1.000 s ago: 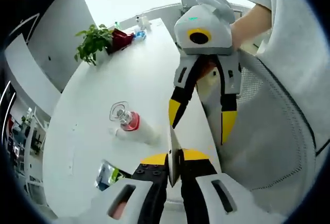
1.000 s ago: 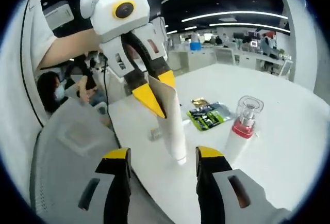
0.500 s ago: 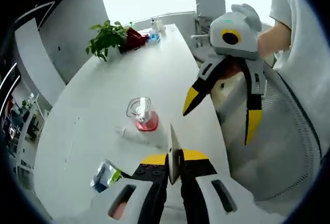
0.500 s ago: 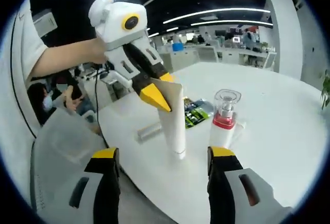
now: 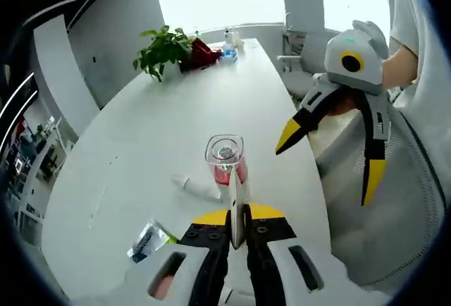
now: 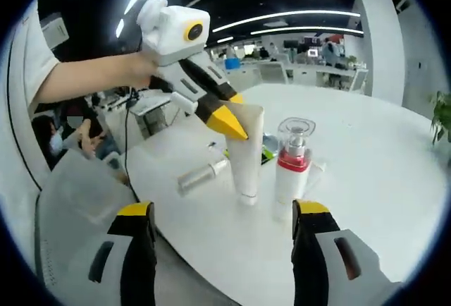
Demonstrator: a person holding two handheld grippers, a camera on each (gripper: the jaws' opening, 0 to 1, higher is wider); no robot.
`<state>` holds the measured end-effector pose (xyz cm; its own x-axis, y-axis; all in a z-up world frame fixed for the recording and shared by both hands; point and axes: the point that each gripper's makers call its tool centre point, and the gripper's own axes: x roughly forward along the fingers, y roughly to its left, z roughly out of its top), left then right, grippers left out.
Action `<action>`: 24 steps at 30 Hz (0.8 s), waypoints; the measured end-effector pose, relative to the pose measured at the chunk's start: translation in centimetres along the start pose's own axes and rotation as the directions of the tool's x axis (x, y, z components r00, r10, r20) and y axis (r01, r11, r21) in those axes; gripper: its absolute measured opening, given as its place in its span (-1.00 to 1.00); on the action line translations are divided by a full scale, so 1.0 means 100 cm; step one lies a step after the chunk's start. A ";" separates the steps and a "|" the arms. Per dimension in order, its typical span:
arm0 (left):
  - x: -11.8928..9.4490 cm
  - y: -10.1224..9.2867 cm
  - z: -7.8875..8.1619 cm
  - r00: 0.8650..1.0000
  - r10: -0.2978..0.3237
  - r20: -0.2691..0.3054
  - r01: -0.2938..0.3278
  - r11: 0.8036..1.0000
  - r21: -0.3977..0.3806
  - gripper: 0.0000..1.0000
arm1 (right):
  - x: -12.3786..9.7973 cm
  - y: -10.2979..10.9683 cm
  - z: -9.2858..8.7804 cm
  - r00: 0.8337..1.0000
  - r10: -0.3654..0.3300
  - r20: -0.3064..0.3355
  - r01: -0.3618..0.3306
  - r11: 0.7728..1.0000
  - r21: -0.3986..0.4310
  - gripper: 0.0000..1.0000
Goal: Arrange the skincare products in the storage area until every visible bottle or jar stands upright without overlapping.
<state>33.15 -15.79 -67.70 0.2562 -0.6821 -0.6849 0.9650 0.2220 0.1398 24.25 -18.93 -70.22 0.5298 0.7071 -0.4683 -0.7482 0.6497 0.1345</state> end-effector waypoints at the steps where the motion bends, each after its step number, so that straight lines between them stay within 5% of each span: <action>1: 0.000 0.000 0.000 1.000 -0.001 0.002 0.001 1.000 -0.004 -0.76 | 0.000 0.000 0.000 1.000 -0.002 0.002 0.002 1.000 0.001 0.62; 24: 0.009 0.009 0.011 0.992 -0.004 0.122 0.007 1.000 -0.030 -0.76 | -0.001 -0.005 -0.001 1.000 -0.021 0.001 0.021 1.000 0.019 0.71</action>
<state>34.32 -16.96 -67.40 0.2576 -0.7631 -0.5927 0.9647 0.2375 0.1135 24.50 -19.32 -70.34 0.5457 0.6938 -0.4700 -0.7292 0.6695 0.1415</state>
